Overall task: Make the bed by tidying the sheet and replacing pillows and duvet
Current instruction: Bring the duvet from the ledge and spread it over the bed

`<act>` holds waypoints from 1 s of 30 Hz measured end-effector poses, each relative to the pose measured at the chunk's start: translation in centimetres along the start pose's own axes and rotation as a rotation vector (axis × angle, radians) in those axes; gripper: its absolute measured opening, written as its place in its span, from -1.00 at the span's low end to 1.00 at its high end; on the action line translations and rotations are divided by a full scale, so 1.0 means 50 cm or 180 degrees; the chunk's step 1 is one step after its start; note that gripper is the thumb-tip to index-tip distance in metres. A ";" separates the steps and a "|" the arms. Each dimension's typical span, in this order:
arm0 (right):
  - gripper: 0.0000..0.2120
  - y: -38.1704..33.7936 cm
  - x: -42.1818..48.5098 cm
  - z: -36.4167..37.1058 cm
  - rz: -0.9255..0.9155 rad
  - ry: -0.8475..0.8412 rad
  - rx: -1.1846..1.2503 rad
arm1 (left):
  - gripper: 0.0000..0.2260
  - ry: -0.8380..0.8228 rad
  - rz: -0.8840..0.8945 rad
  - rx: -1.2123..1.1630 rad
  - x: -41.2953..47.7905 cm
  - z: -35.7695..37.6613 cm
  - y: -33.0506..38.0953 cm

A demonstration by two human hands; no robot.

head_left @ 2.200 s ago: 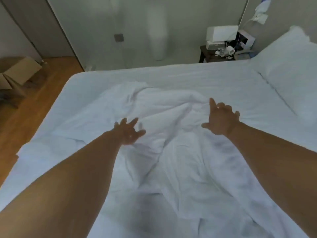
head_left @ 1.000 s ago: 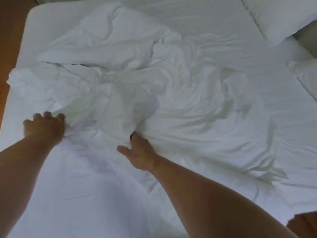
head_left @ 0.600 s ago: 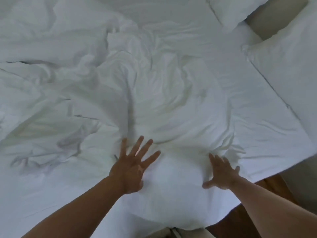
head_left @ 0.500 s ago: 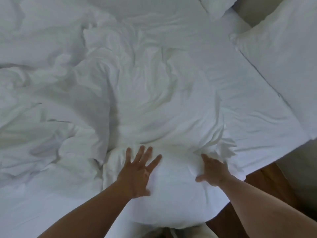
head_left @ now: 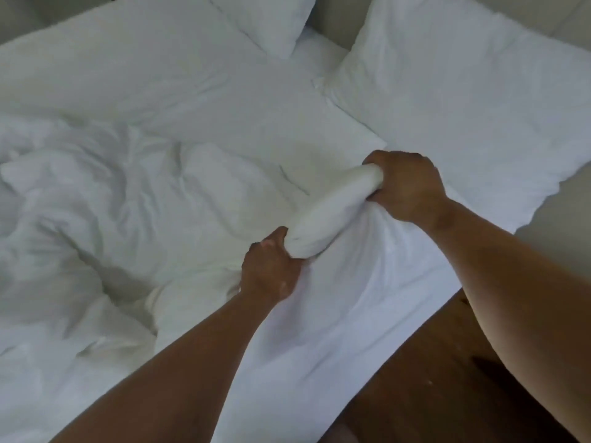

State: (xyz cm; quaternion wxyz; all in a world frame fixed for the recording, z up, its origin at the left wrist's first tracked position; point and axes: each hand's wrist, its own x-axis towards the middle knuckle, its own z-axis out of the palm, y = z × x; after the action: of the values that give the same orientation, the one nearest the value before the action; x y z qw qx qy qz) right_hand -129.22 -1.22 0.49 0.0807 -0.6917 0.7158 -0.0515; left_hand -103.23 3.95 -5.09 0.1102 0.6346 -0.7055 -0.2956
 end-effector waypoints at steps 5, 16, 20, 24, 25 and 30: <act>0.17 0.172 -0.044 0.127 0.1125 -0.1209 0.0612 | -0.25 -0.2140 -0.0115 0.1100 0.076 0.080 0.012; 0.25 0.295 -0.081 0.355 0.2431 -0.0659 0.3134 | -0.32 -0.2189 0.0007 -0.0060 0.258 0.166 0.139; -0.01 0.241 -0.118 0.378 0.2302 -0.0865 0.3064 | -0.36 -0.2408 0.0745 0.1206 0.162 0.307 0.121; -0.45 0.251 -0.202 0.338 0.2349 -0.0805 0.2612 | 0.01 -0.3281 0.0814 0.1316 0.186 0.288 0.132; -0.41 0.265 -0.232 0.313 0.2449 -0.0670 0.2528 | -0.05 -0.3316 0.0711 0.0998 0.219 0.270 0.131; -0.34 0.318 -0.417 0.265 0.3145 -0.0624 0.1702 | 0.08 -0.2056 0.0844 0.2358 0.344 0.251 0.098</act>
State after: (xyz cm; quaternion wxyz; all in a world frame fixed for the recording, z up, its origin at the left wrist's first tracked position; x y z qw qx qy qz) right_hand -141.73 20.68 -14.57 0.3335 -0.2319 0.9055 -0.1226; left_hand -116.89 -9.02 -16.18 -0.3094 0.4123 -0.8355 -0.1902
